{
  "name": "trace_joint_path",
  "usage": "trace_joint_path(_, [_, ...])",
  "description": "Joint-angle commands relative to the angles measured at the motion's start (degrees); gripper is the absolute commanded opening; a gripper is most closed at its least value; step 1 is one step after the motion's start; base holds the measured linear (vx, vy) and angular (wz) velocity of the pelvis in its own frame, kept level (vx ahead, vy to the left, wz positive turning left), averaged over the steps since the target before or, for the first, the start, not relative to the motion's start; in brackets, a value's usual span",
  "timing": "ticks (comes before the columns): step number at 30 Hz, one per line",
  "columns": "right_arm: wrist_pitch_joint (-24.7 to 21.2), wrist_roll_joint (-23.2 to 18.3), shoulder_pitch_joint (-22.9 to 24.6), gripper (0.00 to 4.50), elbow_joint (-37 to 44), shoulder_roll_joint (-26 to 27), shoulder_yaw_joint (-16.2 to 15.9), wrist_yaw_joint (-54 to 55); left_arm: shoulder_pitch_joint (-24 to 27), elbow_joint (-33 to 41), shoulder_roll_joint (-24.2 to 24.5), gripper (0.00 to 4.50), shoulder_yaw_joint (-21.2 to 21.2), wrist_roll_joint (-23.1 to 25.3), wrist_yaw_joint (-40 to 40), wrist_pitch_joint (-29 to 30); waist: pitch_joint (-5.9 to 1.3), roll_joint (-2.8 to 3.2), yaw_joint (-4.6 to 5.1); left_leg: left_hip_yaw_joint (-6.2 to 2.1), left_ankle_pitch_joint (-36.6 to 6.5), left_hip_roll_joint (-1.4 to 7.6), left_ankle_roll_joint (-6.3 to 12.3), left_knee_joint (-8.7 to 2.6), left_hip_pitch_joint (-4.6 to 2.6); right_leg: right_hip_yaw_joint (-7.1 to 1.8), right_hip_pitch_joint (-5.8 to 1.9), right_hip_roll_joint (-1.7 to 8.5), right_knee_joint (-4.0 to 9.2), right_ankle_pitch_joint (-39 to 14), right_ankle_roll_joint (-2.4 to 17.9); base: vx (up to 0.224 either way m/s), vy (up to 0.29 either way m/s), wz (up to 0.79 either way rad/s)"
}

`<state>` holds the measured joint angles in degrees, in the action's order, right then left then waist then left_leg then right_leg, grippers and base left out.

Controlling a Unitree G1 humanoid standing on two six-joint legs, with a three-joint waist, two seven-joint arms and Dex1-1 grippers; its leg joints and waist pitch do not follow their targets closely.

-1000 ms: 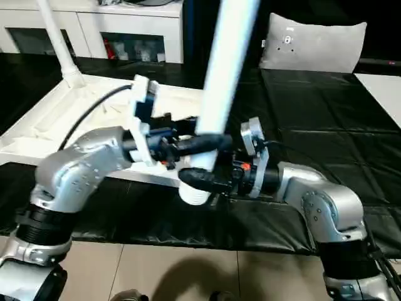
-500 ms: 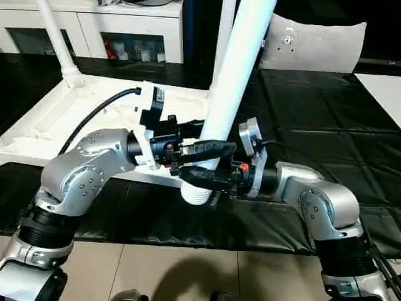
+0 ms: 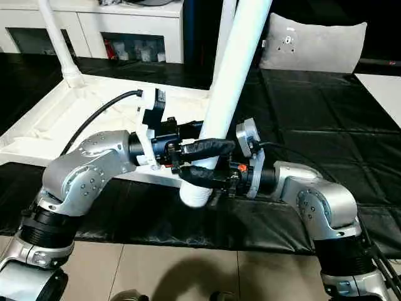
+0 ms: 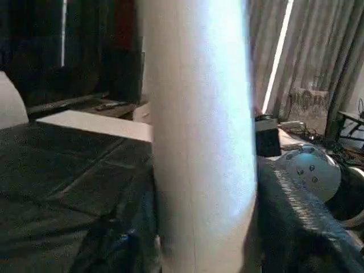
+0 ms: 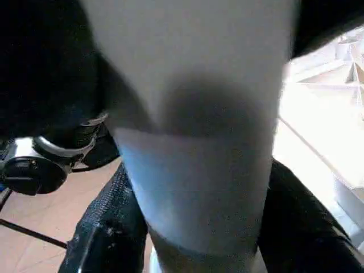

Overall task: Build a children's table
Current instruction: Pick table leg

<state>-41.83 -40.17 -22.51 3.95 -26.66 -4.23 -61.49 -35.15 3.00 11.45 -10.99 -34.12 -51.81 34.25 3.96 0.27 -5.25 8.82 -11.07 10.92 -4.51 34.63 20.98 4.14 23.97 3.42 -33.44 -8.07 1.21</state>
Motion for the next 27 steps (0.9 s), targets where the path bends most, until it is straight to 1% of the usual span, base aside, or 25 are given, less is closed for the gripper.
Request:
trace_joint_path(1, [-0.27, 0.55, -0.55, 2.07, -0.97, -0.19, 0.14, 0.95, -0.01, 2.57, -0.45, 2.66, -0.17, -2.14, -0.83, 0.99, -4.31, -0.87, -0.25, 0.27, -6.64, 1.2, 2.84, -3.66, 0.1, -1.96, -3.69, 3.72, 4.35, -24.72, 5.46, 0.0, 0.0, 0.0])
trace_joint_path(2, [-0.2, 0.63, -0.52, 1.98, -1.0, -0.11, 0.12, 1.04, 0.2, 3.19, -0.44, 2.96, -0.37, -2.84, -1.42, 1.41, -4.37, -0.86, -0.27, 0.27, -6.51, 1.2, 2.82, -3.63, 0.14, -1.97, -3.75, 3.76, 4.31, -24.51, 5.56, 0.0, 0.0, 0.0])
trace_joint_path(4, [0.12, 1.31, -0.48, 1.95, -1.38, 0.22, 0.05, 1.63, 0.84, 4.92, -1.59, 3.03, 0.32, -6.03, -1.69, 2.61, -4.38, -0.89, -0.29, 0.33, -6.62, 1.19, 2.66, -3.6, 0.18, -1.99, -3.78, 3.83, 4.27, -24.49, 5.99, 0.0, 0.0, 0.0])
trace_joint_path(5, [0.27, 1.57, -0.49, 1.95, -1.61, 0.3, 0.03, 1.82, 0.97, 5.35, -1.85, 3.13, 0.46, -6.77, -1.8, 2.8, -4.39, -0.89, -0.29, 0.32, -6.52, 1.21, 2.68, -3.6, 0.15, -1.97, -3.76, 3.79, 4.29, -24.3, 6.13, 0.0, 0.0, 0.0])
trace_joint_path(6, [0.32, 1.79, -0.53, 1.95, -1.85, 0.36, 0.03, 2.03, 1.09, 5.75, -2.07, 3.13, 0.56, -7.32, -1.97, 2.99, -4.35, -0.84, -0.29, 0.31, -6.6, 1.24, 2.79, -3.62, 0.19, -1.99, -3.7, 3.73, 4.29, -24.14, 6.19, 0.0, 0.0, 0.0])
trace_joint_path(7, [0.45, 2.08, -0.5, 1.94, -2.1, 0.43, -0.05, 2.21, 1.42, 6.49, -2.61, 3.42, 0.83, -8.39, -2.14, 3.39, -4.46, -0.86, -0.3, 0.32, -6.77, 1.23, 2.77, -3.6, 0.14, -1.95, -3.75, 3.75, 4.26, -24.16, 6.15, 0.0, 0.0, 0.0])
trace_joint_path(8, [0.5, 2.19, -0.49, 1.94, -2.18, 0.44, -0.11, 2.28, 1.59, 6.86, -2.94, 3.42, 1.01, -8.92, -2.21, 3.65, -4.38, -0.86, -0.33, 0.32, -6.9, 1.27, 2.74, -3.62, 0.1, -1.96, -3.73, 3.79, 4.33, -24.45, 6.11, 0.0, 0.0, 0.0])
trace_joint_path(9, [0.53, 2.28, -0.48, 1.94, -2.22, 0.44, -0.17, 2.33, 1.73, 7.17, -3.24, 3.52, 1.18, -9.36, -2.25, 3.89, -4.39, -0.86, -0.33, 0.3, -6.95, 1.32, 2.71, -3.64, 0.06, -1.98, -3.71, 3.8, 4.33, -24.5, 6.12, 0.0, 0.0, 0.0])
trace_joint_path(11, [0.46, 2.13, -0.37, 1.94, -2.22, 0.62, -0.14, 2.5, 2.29, 8.32, -4.46, 3.61, 1.83, -12.12, -2.38, 5.23, -4.5, -0.84, -0.32, 0.36, -6.77, 1.24, 2.76, -3.56, 0.13, -1.97, -3.82, 3.74, 4.3, -24.3, 6.14, 0.0, 0.0, 0.0])
trace_joint_path(12, [0.46, 2.13, -0.37, 1.94, -2.22, 0.62, -0.14, 2.5, 2.29, 8.32, -4.46, 3.61, 1.83, -12.12, -2.38, 5.23, -4.45, -0.83, -0.35, 0.33, -6.91, 1.23, 2.82, -3.58, 0.13, -1.95, -3.78, 3.74, 4.37, -24.51, 6.07, 0.0, 0.0, 0.0])
trace_joint_path(14, [0.63, 2.01, 0.1, 1.94, -1.65, 1.05, -0.38, 2.7, 3.03, 9.46, -6.34, 3.96, 2.12, -15.01, -1.62, 6.54, -4.53, -0.84, -0.36, 0.36, -6.9, 1.19, 2.79, -3.54, 0.12, -1.95, -3.81, 3.71, 4.35, -24.75, 5.85, 0.0, 0.0, 0.0])
trace_joint_path(15, [0.63, 2.01, 0.1, 1.94, -1.65, 1.05, -0.38, 2.7, 3.03, 9.46, -6.34, 3.96, 2.12, -15.01, -1.62, 6.54, -4.52, -0.83, -0.41, 0.32, -6.84, 1.21, 2.82, -3.56, 0.16, -1.94, -3.82, 3.74, 4.36, -24.73, 5.86, 0.0, 0.0, 0.0])
trace_joint_path(16, [0.92, 2.07, 0.35, 1.94, -1.38, 1.52, -0.38, 3.2, 3.22, 9.66, -6.1, 4.0, 0.79, -13.74, -1.82, 6.32, -4.57, -0.76, -0.43, 0.25, -6.91, 1.33, 2.8, -3.6, 0.16, -1.95, -3.83, 3.74, 4.33, -24.55, 5.81, 0.0, 0.0, 0.0])
trace_joint_path(17, [1.3, 2.49, 0.56, 1.94, -1.21, 1.96, -0.44, 3.91, 3.39, 9.83, -5.61, 4.12, -0.77, -11.9, -2.16, 5.61, -4.6, -0.77, -0.41, 0.21, -6.86, 1.36, 2.86, -3.63, 0.17, -1.98, -3.8, 3.73, 4.38, -24.4, 5.57, 0.0, 0.0, 0.0])
trace_joint_path(18, [1.3, 2.49, 0.56, 1.94, -1.21, 1.96, -0.44, 3.91, 3.39, 9.83, -5.61, 4.29, -0.77, -11.9, -2.16, 5.61, -4.6, -0.79, -0.34, 0.28, -6.92, 1.24, 2.84, -3.6, 0.14, -1.95, -3.81, 3.67, 4.38, -24.67, 5.23, 0.0, 0.0, 0.0])
trace_joint_path(19, [2.12, 3.57, 0.96, 1.94, -1.14, 2.74, -0.73, 5.53, 3.59, 9.77, -5.79, 4.38, -1.89, -10.04, -1.97, 4.8, -4.56, -0.71, -0.36, 0.26, -6.86, 1.22, 2.83, -3.63, 0.14, -1.96, -3.78, 3.66, 4.43, -24.89, 5.02, 0.0, 0.0, 0.0])
trace_joint_path(20, [2.12, 3.57, 0.96, 1.94, -1.14, 2.74, -0.73, 5.53, 3.59, 9.77, -5.79, 4.38, -1.89, -10.04, -1.97, 4.8, -4.56, -0.62, -0.3, 0.3, -6.73, 1.22, 2.65, -3.61, 0.11, -1.99, -3.71, 3.65, 4.49, -24.98, 4.85, 0.0, 0.0, 0.0])
trace_joint_path(22, [2.39, 3.95, 1.15, 1.93, -1.13, 3.08, -0.73, 6.38, 3.53, 9.51, -6.29, 4.5, -1.47, -9.76, -1.31, 4.48, -4.58, -0.66, -0.27, 0.25, -6.79, 1.22, 2.32, -3.65, 0.14, -1.96, -3.81, 3.65, 4.44, -24.95, 4.78, 0.0, 0.0, 0.0])
trace_joint_path(23, [2.56, 3.98, 1.15, 1.93, -1.18, 3.69, -0.16, 7.68, 3.28, 8.83, -6.8, 4.5, -0.59, -9.14, -0.56, 3.46, -4.5, -0.43, -0.32, 0.24, -6.84, 1.21, 2.32, -3.66, 0.1, -1.98, -3.73, 3.63, 4.43, -24.84, 4.84, 0.0, 0.0, 0.0])
trace_joint_path(24, [2.48, 3.85, 1.12, 1.93, -1.18, 3.91, 0.18, 8.21, 3.1, 8.44, -7.02, 4.5, 0.0, -9.0, -0.12, 3.06, -4.44, -0.47, -0.2, 0.25, -7.04, 1.19, 2.33, -3.66, 0.16, -1.97, -3.71, 3.58, 4.54, -24.65, 4.82, 0.0, 0.0, 0.0])
trace_joint_path(25, [2.43, 3.63, 1.15, 1.93, -1.06, 4.12, 0.73, 8.9, 2.78, 7.73, -7.34, 4.5, 1.14, -8.82, 0.75, 2.34, -4.43, -0.5, -0.17, 0.28, -7.16, 1.19, 2.33, -3.66, 0.14, -1.98, -3.73, 3.59, 4.57, -24.67, 4.84, 0.0, 0.0, 0.0])
trace_joint_path(26, [2.66, 2.99, 1.69, 1.93, -0.56, 4.22, 1.79, 9.29, 2.4, 6.69, -7.74, 4.5, 3.31, -9.27, 1.91, 1.46, -4.39, -0.45, -0.24, 0.27, -7.3, 1.1, 2.34, -3.65, 0.13, -1.94, -3.74, 3.6, 4.62, -24.98, 4.78, 0.0, 0.0, 0.0])
trace_joint_path(27, [2.66, 2.99, 1.69, 1.93, -0.56, 4.22, 1.79, 9.29, 2.4, 6.69, -7.74, 4.5, 3.31, -9.27, 1.91, 1.46, -4.4, -0.54, -0.17, 0.31, -7.44, 1.1, 2.35, -3.65, 0.11, -1.94, -3.73, 3.55, 4.64, -25.06, 4.73, 0.0, 0.0, 0.0])
